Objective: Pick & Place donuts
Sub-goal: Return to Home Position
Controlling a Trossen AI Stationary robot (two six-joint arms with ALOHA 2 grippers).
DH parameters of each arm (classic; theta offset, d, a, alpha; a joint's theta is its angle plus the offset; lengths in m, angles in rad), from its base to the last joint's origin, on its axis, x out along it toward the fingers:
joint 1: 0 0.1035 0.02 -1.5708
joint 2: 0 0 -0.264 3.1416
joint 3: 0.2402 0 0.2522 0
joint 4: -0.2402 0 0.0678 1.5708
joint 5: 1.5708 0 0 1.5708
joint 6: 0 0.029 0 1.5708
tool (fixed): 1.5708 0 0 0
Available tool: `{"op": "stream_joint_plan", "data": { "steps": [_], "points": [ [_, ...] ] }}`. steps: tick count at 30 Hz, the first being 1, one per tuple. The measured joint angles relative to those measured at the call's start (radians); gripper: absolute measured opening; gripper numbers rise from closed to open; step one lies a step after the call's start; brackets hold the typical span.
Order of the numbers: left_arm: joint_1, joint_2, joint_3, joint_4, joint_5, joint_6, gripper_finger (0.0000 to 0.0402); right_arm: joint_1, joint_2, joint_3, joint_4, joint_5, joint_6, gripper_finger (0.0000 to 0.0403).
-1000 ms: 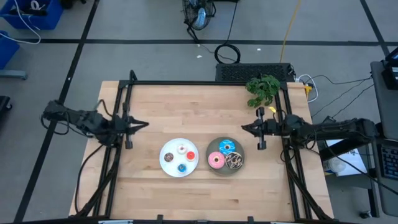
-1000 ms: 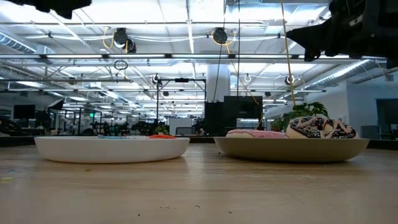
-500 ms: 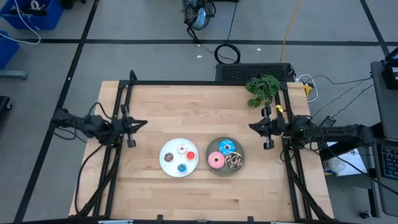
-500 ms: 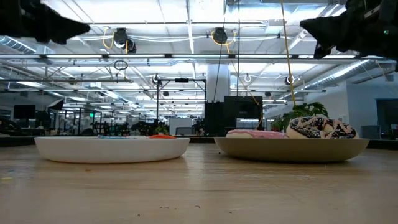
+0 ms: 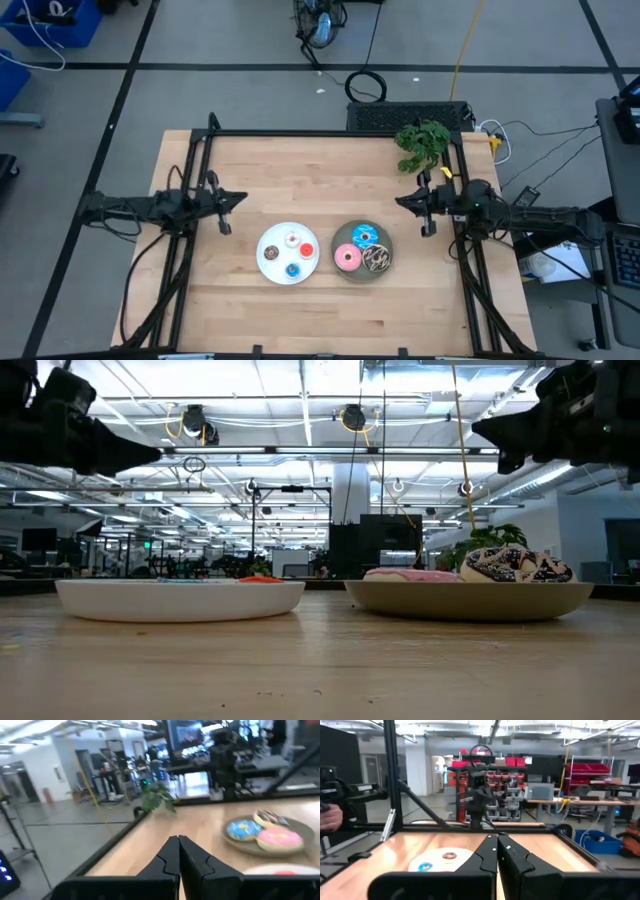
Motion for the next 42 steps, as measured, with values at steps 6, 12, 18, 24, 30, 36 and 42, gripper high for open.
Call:
{"op": "stream_joint_plan", "data": {
  "steps": [6, 12, 18, 24, 30, 36, 42],
  "points": [
    [0.080, 0.007, 0.001, -0.013, 0.103, -0.028, 0.0005, -0.020, 0.027, -0.001, 0.030, 0.000, -0.007, 0.0000],
    [0.114, 0.009, 0.001, -0.018, 0.106, -0.032, 0.0018, -0.023, 0.028, -0.002, 0.079, 0.000, -0.034, 0.0000],
    [0.118, 0.012, -0.001, -0.002, 0.103, -0.043, 0.0004, -0.023, 0.029, -0.002, 0.077, 0.000, -0.048, 0.0000],
    [0.118, 0.012, -0.002, 0.006, 0.101, -0.080, 0.0026, -0.023, 0.029, -0.002, 0.077, 0.000, -0.050, 0.0000],
    [0.118, 0.012, -0.002, 0.008, 0.100, -0.081, 0.0051, -0.023, 0.029, -0.002, 0.076, -0.001, -0.050, 0.0000],
    [0.118, 0.012, -0.002, 0.009, 0.100, -0.081, 0.0056, -0.023, 0.029, -0.002, 0.076, -0.001, -0.050, 0.0000],
    [0.118, 0.012, -0.002, 0.009, 0.099, -0.084, 0.0058, -0.023, 0.029, -0.002, 0.076, -0.001, -0.050, 0.0000]
  ]
}}
